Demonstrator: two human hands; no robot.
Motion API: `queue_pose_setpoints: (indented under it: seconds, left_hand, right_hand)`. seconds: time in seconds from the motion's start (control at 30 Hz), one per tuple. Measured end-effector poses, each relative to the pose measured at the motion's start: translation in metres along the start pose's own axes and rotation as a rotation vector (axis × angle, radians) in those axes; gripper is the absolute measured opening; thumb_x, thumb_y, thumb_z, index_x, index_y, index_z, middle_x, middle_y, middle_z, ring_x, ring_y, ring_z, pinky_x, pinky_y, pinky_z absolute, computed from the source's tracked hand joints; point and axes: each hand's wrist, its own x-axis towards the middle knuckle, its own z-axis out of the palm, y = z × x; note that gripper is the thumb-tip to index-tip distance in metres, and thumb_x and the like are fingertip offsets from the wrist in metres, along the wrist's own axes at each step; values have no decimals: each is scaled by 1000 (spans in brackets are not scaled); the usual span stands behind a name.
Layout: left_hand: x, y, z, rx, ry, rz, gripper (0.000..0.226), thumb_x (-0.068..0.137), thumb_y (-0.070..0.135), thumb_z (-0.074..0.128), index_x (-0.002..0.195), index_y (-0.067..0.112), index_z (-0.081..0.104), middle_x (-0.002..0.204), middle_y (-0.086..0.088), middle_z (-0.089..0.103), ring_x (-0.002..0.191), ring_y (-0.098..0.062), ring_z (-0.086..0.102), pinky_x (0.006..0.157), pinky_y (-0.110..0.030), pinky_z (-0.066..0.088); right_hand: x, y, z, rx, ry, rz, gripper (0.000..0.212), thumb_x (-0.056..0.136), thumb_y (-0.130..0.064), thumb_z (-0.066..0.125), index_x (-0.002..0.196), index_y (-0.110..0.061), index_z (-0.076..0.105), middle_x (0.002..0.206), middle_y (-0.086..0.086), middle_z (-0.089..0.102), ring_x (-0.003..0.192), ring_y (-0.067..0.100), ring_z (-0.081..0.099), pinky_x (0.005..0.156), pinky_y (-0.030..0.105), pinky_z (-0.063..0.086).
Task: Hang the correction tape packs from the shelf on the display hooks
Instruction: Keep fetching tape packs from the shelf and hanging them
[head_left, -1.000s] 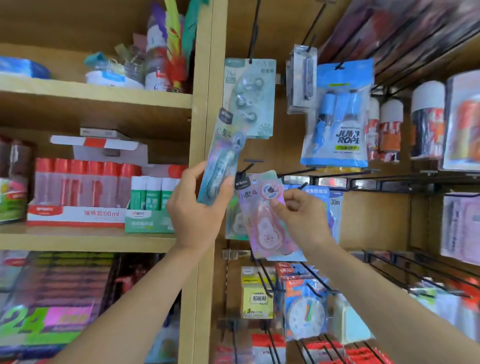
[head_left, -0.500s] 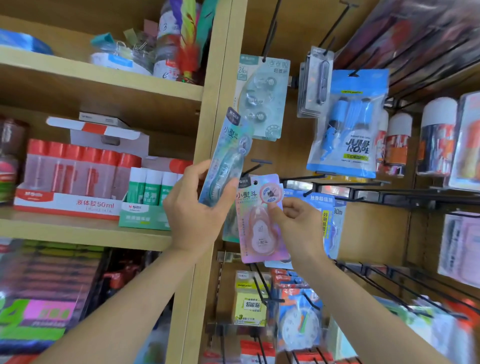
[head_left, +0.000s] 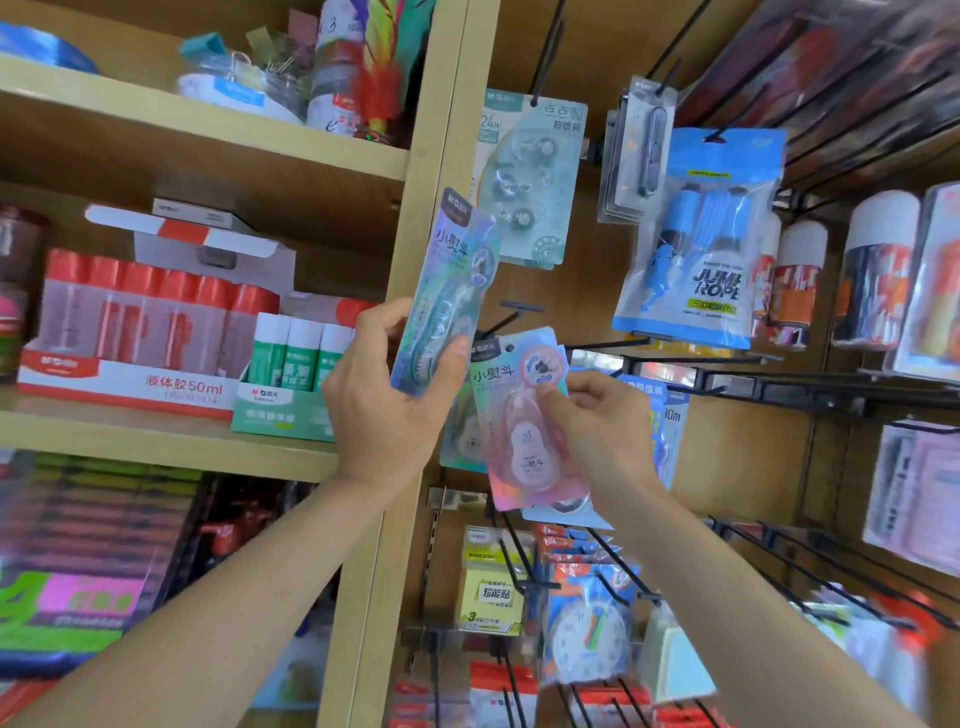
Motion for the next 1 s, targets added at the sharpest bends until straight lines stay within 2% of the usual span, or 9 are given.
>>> queue_pose_setpoints:
  seconds: [0.17, 0.27, 0.33, 0.4, 0.47, 0.57, 0.7, 0.9, 1.0]
  left_hand:
    - [0, 2, 0, -11, -3, -8, 40, 90, 33, 75, 116, 5, 62, 102, 11, 65, 86, -8, 67, 66, -29, 55]
    - [0, 2, 0, -15, -6, -5, 40, 90, 32, 75, 117, 5, 62, 102, 11, 65, 86, -8, 67, 66, -31, 56]
    - [0, 2, 0, -11, -7, -1, 40, 90, 32, 75, 117, 6, 62, 103, 11, 64, 86, -8, 67, 66, -30, 56]
    - [0, 2, 0, -3, -6, 6, 39, 91, 32, 75, 116, 5, 62, 103, 12, 64, 86, -4, 65, 66, -25, 54]
    - [0, 2, 0, 6, -4, 19, 39, 90, 31, 75, 115, 4, 62, 102, 12, 63, 86, -2, 64, 65, -20, 52]
    - [0, 2, 0, 9, -2, 17, 39, 90, 31, 75, 114, 4, 63, 101, 13, 64, 84, -5, 65, 64, -22, 52]
    - [0, 1, 0, 12, -11, 38, 38, 91, 30, 75, 114, 2, 62, 101, 12, 64, 86, -4, 65, 67, -18, 51]
    - [-2, 2, -1, 7, -24, 11, 39, 91, 31, 75, 114, 4, 62, 103, 13, 62, 89, 1, 62, 69, -15, 51]
    - [-2, 1, -1, 5, -27, 12, 39, 92, 34, 74, 116, 6, 62, 106, 14, 63, 91, 0, 64, 67, -30, 57]
  right_hand:
    - [7, 12, 2, -93, -48, 3, 22, 87, -22, 76, 75, -6, 67, 70, 22, 67, 57, 19, 54, 59, 34, 46]
    - [7, 13, 4, -214, 5, -81, 19, 88, -25, 74, 82, -8, 66, 57, 4, 61, 50, 10, 49, 55, 27, 40]
    - [1, 13, 5, -313, 115, -222, 17, 88, -27, 74, 100, -19, 64, 70, -11, 65, 62, 8, 59, 63, 28, 46]
    - [-5, 17, 3, -367, 197, -460, 27, 87, -21, 74, 111, -21, 62, 90, -13, 64, 81, 11, 62, 73, 27, 48]
    - [-8, 26, -2, -519, 150, -726, 32, 85, -16, 75, 114, -17, 63, 106, -6, 63, 99, 19, 59, 84, 31, 47]
    - [-10, 35, -6, -888, -37, -971, 44, 90, -36, 66, 128, -17, 59, 135, 1, 57, 127, 25, 48, 103, 41, 40]
    - [-5, 40, 1, -1210, -200, -929, 65, 96, -59, 40, 151, -23, 38, 160, 2, 32, 151, 28, 23, 120, 51, 15]
    - [21, 39, 21, -1445, -288, -861, 69, 91, -61, 41, 147, -20, 44, 156, 12, 38, 146, 33, 30, 118, 60, 9]
    - [29, 35, 29, -1535, -344, -828, 70, 94, -59, 38, 152, -20, 34, 161, 10, 28, 149, 31, 23, 118, 61, 0]
